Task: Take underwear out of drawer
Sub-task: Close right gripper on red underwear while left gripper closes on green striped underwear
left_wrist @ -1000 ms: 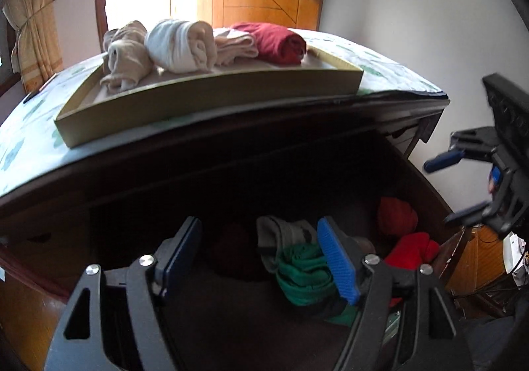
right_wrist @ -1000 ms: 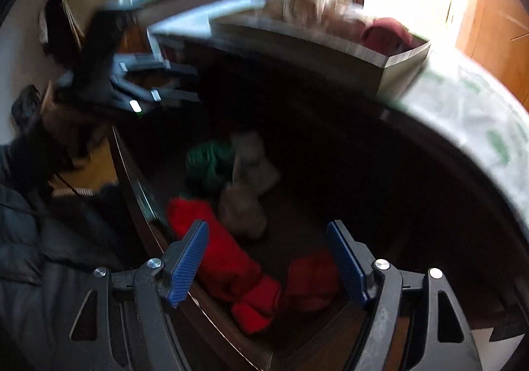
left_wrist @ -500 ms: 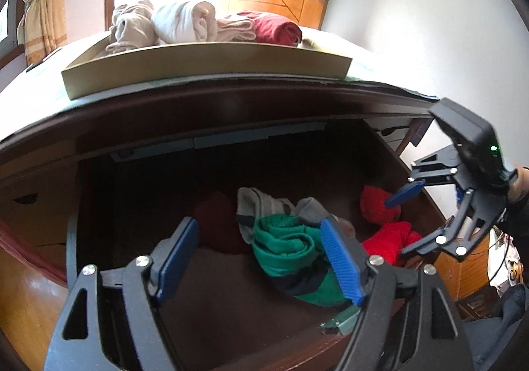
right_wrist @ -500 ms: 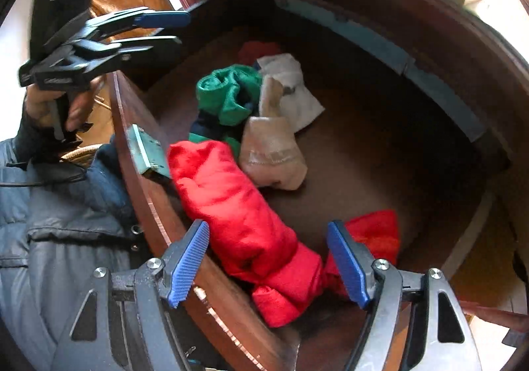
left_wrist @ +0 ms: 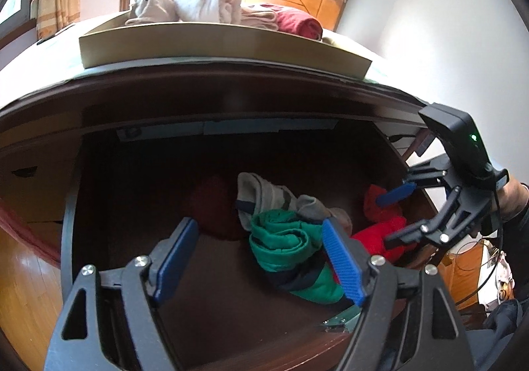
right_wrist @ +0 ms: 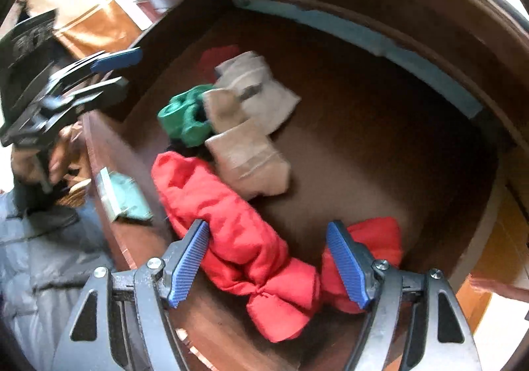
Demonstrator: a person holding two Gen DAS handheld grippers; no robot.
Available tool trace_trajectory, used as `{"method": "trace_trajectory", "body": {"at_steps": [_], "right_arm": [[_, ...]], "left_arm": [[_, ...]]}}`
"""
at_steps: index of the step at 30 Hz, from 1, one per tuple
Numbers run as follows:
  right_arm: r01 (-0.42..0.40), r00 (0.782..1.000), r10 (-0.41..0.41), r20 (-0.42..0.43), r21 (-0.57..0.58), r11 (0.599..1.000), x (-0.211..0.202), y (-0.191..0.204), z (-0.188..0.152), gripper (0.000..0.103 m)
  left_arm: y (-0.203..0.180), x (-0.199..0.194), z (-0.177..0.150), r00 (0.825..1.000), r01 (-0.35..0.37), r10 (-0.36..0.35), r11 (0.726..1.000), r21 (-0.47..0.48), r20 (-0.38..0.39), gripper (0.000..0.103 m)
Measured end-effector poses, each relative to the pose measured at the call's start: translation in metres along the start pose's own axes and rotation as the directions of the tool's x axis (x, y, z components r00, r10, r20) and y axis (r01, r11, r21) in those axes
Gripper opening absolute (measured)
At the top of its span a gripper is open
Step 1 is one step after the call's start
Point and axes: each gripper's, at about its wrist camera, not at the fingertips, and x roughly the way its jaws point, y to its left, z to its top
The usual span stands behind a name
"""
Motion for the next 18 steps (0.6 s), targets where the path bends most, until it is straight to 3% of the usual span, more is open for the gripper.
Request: {"method": "trace_trajectory", "body": {"at_steps": [3,12,14,16,18], "right_arm": [[-0.074,0.996,0.072,-0.052,-0.035,0.997,0.006,0.007,-0.002,0.075],[-0.111,0.98,0.1,-0.17,-0.054,0.992,0.044,0.015,0.009,0.074],[-0.152,0.975,0.144,-0.172,-0.036,0.988,0.047,0.012,0.009,0.071],[-0.174,0.974,0.166,-0.151,-0.04,0.984,0.046,0.01,0.003,0.058],[-0.178,0.979,0.172,-0.112,-0.043,0.983,0.04,0.011,-0.003,0.052]], "left_arm": [[0.002,0.0,0.0,1.0,0.002,-0.002,1.0,-0.011,0.003,0.083],[0.001,0.002,-0.001,1.0,0.014,-0.014,1.0,-0.019,-0.007,0.083],[0.001,0.003,-0.002,1.0,0.012,-0.012,1.0,-0.024,-0.012,0.083],[0.001,0.005,-0.003,1.0,0.012,-0.012,1.0,-0.029,-0.016,0.083],[0.001,0.006,-0.003,1.0,0.015,-0.016,0.999,-0.035,-0.019,0.083]]}}
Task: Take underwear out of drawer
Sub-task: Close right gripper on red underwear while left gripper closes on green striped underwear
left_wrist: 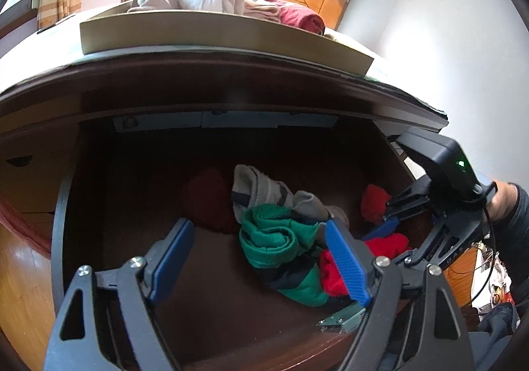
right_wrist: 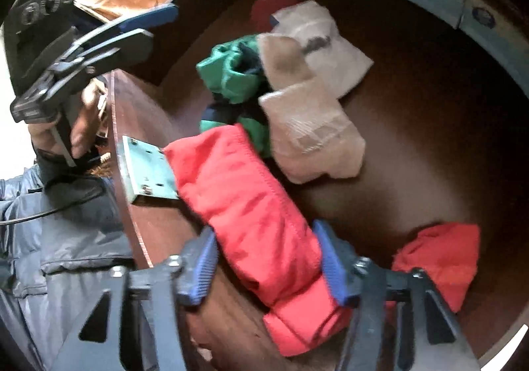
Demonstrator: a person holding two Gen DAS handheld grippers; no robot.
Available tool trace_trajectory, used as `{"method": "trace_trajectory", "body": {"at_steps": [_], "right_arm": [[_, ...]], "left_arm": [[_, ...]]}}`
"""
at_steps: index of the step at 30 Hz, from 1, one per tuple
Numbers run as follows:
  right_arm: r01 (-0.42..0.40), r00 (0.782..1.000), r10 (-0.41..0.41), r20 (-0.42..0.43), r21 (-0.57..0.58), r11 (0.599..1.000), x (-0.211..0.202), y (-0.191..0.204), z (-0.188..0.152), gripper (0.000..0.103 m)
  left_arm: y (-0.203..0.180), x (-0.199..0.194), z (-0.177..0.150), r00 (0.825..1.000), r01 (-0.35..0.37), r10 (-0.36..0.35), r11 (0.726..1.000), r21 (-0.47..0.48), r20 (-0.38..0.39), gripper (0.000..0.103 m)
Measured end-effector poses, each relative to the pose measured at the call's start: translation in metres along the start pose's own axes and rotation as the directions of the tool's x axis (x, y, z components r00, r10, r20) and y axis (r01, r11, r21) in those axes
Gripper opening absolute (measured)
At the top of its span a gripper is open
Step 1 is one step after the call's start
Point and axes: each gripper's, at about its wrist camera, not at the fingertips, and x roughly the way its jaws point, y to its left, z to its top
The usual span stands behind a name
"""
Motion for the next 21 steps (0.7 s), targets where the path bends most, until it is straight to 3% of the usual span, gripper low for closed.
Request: {"method": "trace_trajectory", "body": {"at_steps": [3,6,9,13,17,21], "right_arm": [[0.02,0.996,-0.02,0.089,0.003,1.0,-0.008,0.006,-0.01,0.045],[0.029,0.979,-0.03,0.2,0.007,1.0,-0.023,0.015,-0.021,0.044],[0.007,0.952,-0.016,0.304,0.03,1.0,-0.042,0.021,-0.028,0.044],[-0.027,0.901,-0.012,0.434,0.083,0.996,-0.07,0.013,-0.041,0.044],[0.014,0.864,-0.096,0.494,0.167,0.986,-0.073,0.013,-0.036,0.044],[0.067,0.848,-0.164,0.504,0.206,0.976,-0.076,0.008,-0.022,0.044]], "left_arm": [[-0.001,0.001,-0.002,1.0,0.004,-0.004,1.0,-0.005,-0.003,0.083],[-0.001,0.0,-0.003,1.0,-0.003,0.003,1.0,-0.006,-0.005,0.083],[0.0,0.0,-0.003,1.0,-0.012,0.012,1.0,-0.012,-0.008,0.083],[-0.004,0.0,-0.001,0.999,-0.027,0.027,1.0,-0.003,-0.02,0.083],[-0.012,0.009,0.002,0.997,-0.028,0.028,1.0,0.009,-0.067,0.083],[-0.016,0.024,0.003,0.988,0.006,-0.01,1.0,-0.029,-0.151,0.083]]}}
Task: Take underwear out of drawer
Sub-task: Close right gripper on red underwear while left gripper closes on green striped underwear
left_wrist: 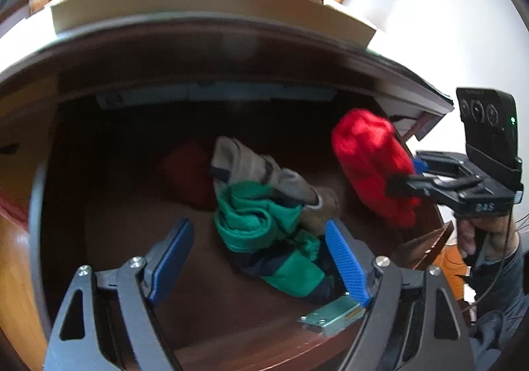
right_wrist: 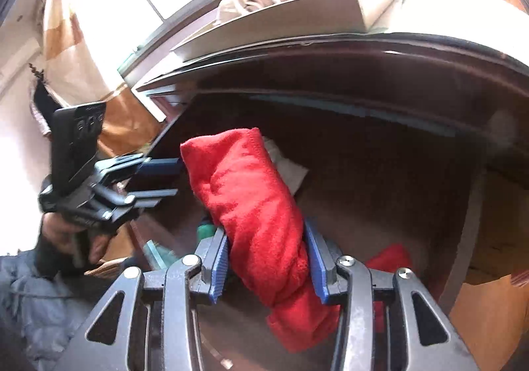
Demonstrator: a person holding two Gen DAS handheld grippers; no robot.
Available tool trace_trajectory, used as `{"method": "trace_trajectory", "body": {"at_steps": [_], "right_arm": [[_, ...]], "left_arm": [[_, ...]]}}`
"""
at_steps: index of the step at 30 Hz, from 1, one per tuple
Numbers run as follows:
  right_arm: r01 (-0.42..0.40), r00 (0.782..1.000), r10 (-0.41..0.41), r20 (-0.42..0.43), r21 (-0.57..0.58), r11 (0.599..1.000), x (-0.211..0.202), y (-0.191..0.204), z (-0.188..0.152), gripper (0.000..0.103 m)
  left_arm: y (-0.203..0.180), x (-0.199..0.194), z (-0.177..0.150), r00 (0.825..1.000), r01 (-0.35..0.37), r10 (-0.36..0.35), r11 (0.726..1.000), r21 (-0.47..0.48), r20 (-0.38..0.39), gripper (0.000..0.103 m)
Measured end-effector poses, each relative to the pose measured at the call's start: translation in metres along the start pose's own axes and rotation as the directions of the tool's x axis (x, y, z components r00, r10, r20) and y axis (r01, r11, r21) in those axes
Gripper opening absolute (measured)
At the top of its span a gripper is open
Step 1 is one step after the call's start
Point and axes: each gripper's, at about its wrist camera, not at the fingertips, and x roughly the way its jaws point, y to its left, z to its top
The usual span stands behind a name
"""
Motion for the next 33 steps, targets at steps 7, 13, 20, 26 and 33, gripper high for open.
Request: {"method": "trace_trajectory", "body": {"at_steps": [7,13,20,26,33], "right_arm": [[0.039,0.999,-0.039,0.012,0.002,0.999,0.018,0.0,0.018,0.044],[0.039,0.999,-0.039,0.032,0.013,0.999,0.023,-0.008,0.024,0.044],[0.002,0.997,-0.008,0.073,0.07,0.998,0.014,-0.025,0.019,0.044],[-0.003,0.998,-0.002,0.069,0.078,0.997,0.009,-0.031,0.018,0.044],[-0.017,0.998,0.01,0.066,0.098,0.995,0.009,-0.037,0.017,0.044]], "left_arm": [[-0.003,0.026,0.004,0.992,0.015,-0.022,0.998,-0.059,-0.124,0.083],[0.001,0.044,0.006,0.981,0.007,-0.032,0.991,-0.133,-0.19,0.083],[0.001,0.06,0.008,0.965,0.006,-0.056,0.982,-0.188,-0.258,0.083],[0.003,0.076,0.013,0.949,-0.025,-0.04,0.98,-0.2,-0.314,0.081],[0.008,0.095,0.019,0.913,-0.052,-0.046,0.972,-0.229,-0.405,0.081]]}}
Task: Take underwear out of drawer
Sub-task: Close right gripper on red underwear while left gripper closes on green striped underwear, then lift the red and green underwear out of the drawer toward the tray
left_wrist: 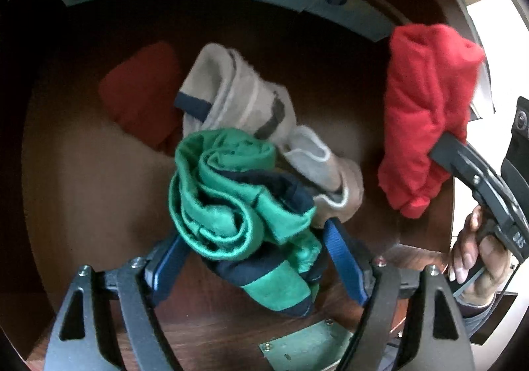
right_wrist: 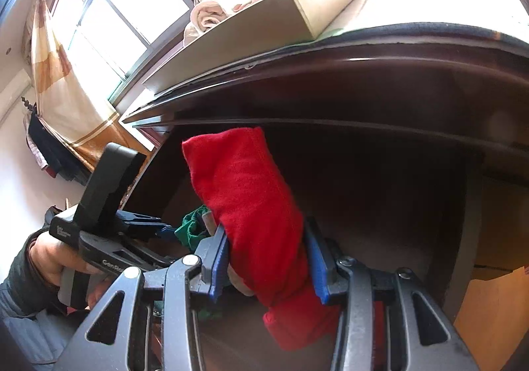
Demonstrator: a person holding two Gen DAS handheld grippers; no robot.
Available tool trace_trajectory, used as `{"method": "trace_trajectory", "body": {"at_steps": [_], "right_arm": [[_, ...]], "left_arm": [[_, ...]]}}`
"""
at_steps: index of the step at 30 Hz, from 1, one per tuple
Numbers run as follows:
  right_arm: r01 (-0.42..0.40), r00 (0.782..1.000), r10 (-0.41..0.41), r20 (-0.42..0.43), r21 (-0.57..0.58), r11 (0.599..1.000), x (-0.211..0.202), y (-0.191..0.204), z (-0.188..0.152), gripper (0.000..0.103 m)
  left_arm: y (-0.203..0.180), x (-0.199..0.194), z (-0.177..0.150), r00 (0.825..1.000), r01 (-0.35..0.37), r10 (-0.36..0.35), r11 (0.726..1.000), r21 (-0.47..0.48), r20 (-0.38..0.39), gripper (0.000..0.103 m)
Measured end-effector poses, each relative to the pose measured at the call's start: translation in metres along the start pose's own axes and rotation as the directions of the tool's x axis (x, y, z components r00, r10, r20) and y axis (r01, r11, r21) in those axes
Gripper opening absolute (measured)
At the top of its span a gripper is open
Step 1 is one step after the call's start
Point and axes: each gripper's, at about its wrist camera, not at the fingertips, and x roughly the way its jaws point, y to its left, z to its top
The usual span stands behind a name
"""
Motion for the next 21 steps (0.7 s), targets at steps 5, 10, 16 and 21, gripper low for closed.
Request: {"method": "trace_trajectory", "body": {"at_steps": [5,10,16,21], "right_arm": [[0.0,1.0,0.0,0.003,0.006,1.0,0.0,-0.002,0.0,0.045],[-0.006,1.0,0.006,0.005,0.017,1.0,-0.002,-0.005,-0.001,0.045],[-0.004,1.0,0.003,0.004,0.022,1.0,-0.002,-0.008,-0.001,0.045],[0.005,1.0,-0.005,0.009,0.019,1.0,-0.004,-0.006,-0.001,0.045]], "left_arm": [[-0.006,0.01,0.006,0.998,-0.048,0.05,0.998,0.028,-0.048,0.081],[-0.018,0.021,0.015,0.994,-0.068,0.071,0.997,0.035,-0.079,0.074],[-0.032,0.026,0.023,0.991,-0.114,0.119,0.991,0.071,-0.068,0.063],[-0.052,0.025,0.001,0.997,-0.08,0.082,0.993,0.092,-0.013,0.042]]}}
